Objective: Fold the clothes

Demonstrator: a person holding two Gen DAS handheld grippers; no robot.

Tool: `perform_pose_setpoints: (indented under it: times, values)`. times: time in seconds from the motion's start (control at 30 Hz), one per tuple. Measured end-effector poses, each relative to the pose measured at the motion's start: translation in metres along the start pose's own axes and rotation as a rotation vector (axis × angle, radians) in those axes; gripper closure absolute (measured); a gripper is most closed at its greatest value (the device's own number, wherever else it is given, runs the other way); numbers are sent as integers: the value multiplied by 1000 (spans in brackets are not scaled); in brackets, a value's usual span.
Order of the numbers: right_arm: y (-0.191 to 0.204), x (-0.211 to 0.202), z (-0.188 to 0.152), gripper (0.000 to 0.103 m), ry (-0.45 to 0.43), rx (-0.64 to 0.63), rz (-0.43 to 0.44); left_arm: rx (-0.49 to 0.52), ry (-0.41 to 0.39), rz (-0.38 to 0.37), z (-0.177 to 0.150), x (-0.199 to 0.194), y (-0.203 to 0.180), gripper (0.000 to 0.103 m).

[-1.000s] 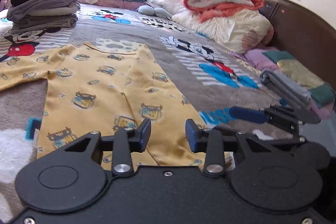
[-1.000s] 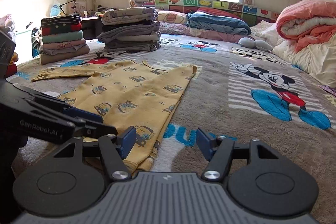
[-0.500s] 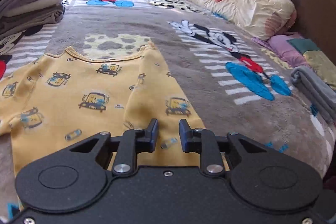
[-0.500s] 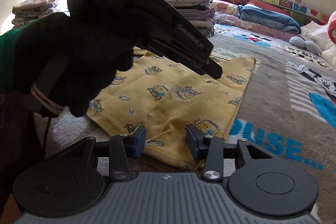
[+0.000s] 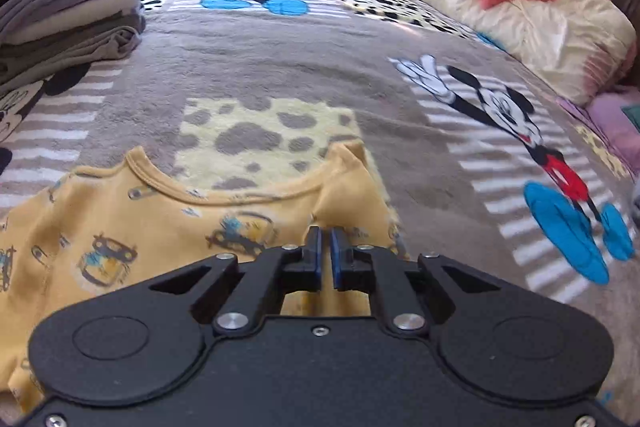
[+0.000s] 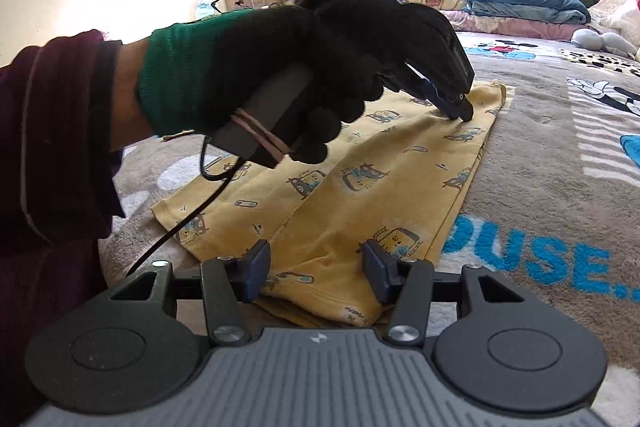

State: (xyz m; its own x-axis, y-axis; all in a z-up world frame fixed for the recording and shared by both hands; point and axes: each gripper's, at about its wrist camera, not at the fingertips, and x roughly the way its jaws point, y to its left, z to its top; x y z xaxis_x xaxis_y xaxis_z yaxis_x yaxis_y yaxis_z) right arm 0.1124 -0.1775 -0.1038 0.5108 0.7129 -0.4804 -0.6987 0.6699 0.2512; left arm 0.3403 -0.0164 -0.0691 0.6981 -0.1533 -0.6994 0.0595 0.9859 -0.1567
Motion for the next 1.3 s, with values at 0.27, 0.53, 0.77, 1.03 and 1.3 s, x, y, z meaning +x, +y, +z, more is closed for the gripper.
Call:
perform_pose_setpoints:
  times: [0.27,0.53,0.77,1.03,1.3]
  values:
    - [0,-2,0,39,8,23,47,121,23,1,10,19,-23,98]
    - [-8,1,3,38,9,43,72,141,-41,42,26,11,-35,98]
    - [-9,1,4,37,8,43,79,162,-10,210,33,42,-35,86]
    - [-8,1,5,37,7,41,81,213,-81,67,13,-6,-61,87]
    - [-6,-1,7,37,1,34,77,68,-68,171,20,18,-9,89]
